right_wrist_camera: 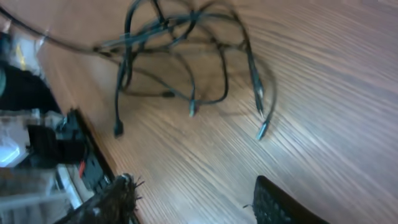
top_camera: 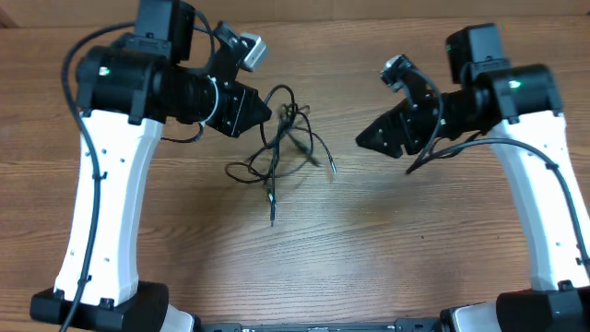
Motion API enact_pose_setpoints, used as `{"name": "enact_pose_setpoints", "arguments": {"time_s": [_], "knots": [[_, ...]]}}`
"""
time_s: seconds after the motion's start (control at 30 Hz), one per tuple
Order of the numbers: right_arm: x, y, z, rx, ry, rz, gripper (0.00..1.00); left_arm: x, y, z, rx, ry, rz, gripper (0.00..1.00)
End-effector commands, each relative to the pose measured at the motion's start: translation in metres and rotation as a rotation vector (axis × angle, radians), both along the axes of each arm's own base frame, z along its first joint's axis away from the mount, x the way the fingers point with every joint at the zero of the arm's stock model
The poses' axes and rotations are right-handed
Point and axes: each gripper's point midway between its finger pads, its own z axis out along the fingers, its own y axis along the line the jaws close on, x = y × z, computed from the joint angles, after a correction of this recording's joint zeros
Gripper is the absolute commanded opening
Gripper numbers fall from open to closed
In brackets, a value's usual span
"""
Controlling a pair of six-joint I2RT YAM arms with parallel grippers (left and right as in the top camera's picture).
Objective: Untangle cables
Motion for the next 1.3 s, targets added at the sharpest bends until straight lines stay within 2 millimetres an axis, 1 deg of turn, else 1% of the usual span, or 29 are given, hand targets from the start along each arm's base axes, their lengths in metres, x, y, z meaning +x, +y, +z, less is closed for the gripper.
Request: {"name": "enact_pose_setpoints", "arguments": {"time_s": [0.0, 0.1, 0.17, 0.3, 0.4, 0.53, 0.6, 0.63, 0.67, 0.73, 0.77, 0.83, 0.87, 1.0, 1.07, 1.13, 1.2, 1.27], "knots": [[-0.006, 0.025, 0.007, 0.09, -0.047, 0.079, 0.57, -0.008, -0.002, 0.031, -0.055, -0.052, 0.007, 0.04], [0.003, 0.042, 0.0, 0.119, -0.05, 0.06, 0.58, -0.015, -0.006, 0.045, -0.094, -0.064, -0.014, 0.04], [0.005, 0.053, -0.006, 0.134, -0.058, 0.067, 0.61, -0.019, -0.009, 0.052, -0.121, -0.068, -0.03, 0.04], [0.006, 0.072, -0.015, 0.151, -0.106, 0.111, 0.62, -0.023, -0.011, 0.057, -0.135, -0.072, -0.039, 0.04], [0.011, 0.077, -0.016, 0.164, -0.122, 0.107, 0.62, -0.024, -0.011, 0.058, -0.137, -0.071, -0.04, 0.04], [0.018, 0.079, -0.022, 0.176, -0.1, 0.076, 0.63, -0.029, -0.015, 0.066, -0.175, -0.075, -0.063, 0.04], [0.019, 0.08, -0.03, 0.173, -0.082, 0.071, 0.64, -0.032, -0.018, 0.073, -0.2, -0.084, -0.078, 0.04], [0.02, 0.08, -0.035, 0.17, -0.071, 0.07, 0.66, -0.032, -0.018, 0.075, -0.204, -0.09, -0.081, 0.04], [0.02, 0.081, -0.039, 0.168, -0.061, 0.067, 0.72, -0.034, -0.02, 0.078, -0.209, -0.097, -0.087, 0.04], [0.021, 0.081, -0.05, 0.162, -0.04, 0.066, 0.72, -0.036, -0.022, 0.083, -0.215, -0.107, -0.091, 0.04], [0.022, 0.082, -0.054, 0.16, -0.03, 0.064, 0.65, -0.038, -0.024, 0.086, -0.219, -0.116, -0.099, 0.04], [0.025, 0.083, -0.06, 0.161, -0.004, 0.047, 0.21, -0.042, -0.027, 0.092, -0.224, -0.133, -0.113, 0.04], [0.026, 0.083, -0.061, 0.163, 0.01, 0.033, 0.04, -0.043, -0.028, 0.095, -0.227, -0.139, -0.116, 0.04], [0.035, 0.084, -0.071, 0.159, 0.056, -0.02, 0.04, -0.049, -0.033, 0.103, -0.24, -0.15, -0.126, 0.04], [0.047, 0.076, -0.077, 0.116, 0.078, -0.128, 0.04, -0.052, -0.033, 0.105, -0.241, -0.152, -0.127, 0.04], [0.066, 0.058, -0.086, 0.054, 0.108, -0.306, 0.04, -0.054, -0.033, 0.105, -0.24, -0.149, -0.126, 0.04], [0.086, 0.025, -0.099, -0.022, 0.17, -0.592, 0.04, -0.055, -0.032, 0.104, -0.235, -0.144, -0.123, 0.04], [0.096, -0.007, -0.109, -0.064, 0.24, -0.844, 0.04, -0.056, -0.03, 0.104, -0.225, -0.151, -0.115, 0.04]]}}
